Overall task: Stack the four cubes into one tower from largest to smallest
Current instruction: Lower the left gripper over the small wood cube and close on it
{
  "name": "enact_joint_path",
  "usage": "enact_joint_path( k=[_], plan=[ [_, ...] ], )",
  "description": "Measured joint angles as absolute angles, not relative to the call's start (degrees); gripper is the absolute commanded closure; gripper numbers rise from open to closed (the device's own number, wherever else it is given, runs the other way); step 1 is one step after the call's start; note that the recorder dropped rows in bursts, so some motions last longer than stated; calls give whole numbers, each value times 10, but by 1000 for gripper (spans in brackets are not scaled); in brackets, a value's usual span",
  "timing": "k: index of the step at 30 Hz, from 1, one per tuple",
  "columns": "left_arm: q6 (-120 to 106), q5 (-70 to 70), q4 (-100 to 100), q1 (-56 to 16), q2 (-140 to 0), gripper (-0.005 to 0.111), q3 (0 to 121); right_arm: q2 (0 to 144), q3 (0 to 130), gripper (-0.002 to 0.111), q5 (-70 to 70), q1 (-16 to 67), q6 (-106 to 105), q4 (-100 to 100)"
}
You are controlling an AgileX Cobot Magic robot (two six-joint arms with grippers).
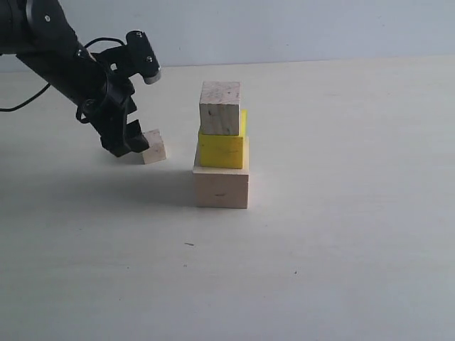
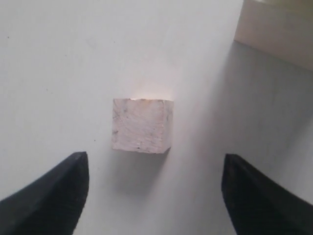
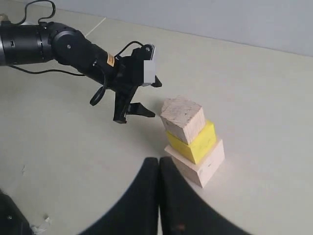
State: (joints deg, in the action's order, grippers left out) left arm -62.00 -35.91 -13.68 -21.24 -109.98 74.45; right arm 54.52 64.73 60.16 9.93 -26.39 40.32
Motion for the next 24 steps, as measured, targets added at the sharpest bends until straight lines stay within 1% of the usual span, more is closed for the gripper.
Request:
enact_joint_path(
  k=[6, 12, 24],
  plan=[
    [-673, -341, -138, -212, -1122, 47, 744, 545, 647, 108, 603, 116, -264, 399],
    [-703, -340, -139, -212, -1141, 47, 744, 545, 647, 108, 603, 153, -261, 367],
    [-713, -309, -139, -212, -1164, 47, 744, 545, 647, 108, 602, 155, -255, 345]
  ],
)
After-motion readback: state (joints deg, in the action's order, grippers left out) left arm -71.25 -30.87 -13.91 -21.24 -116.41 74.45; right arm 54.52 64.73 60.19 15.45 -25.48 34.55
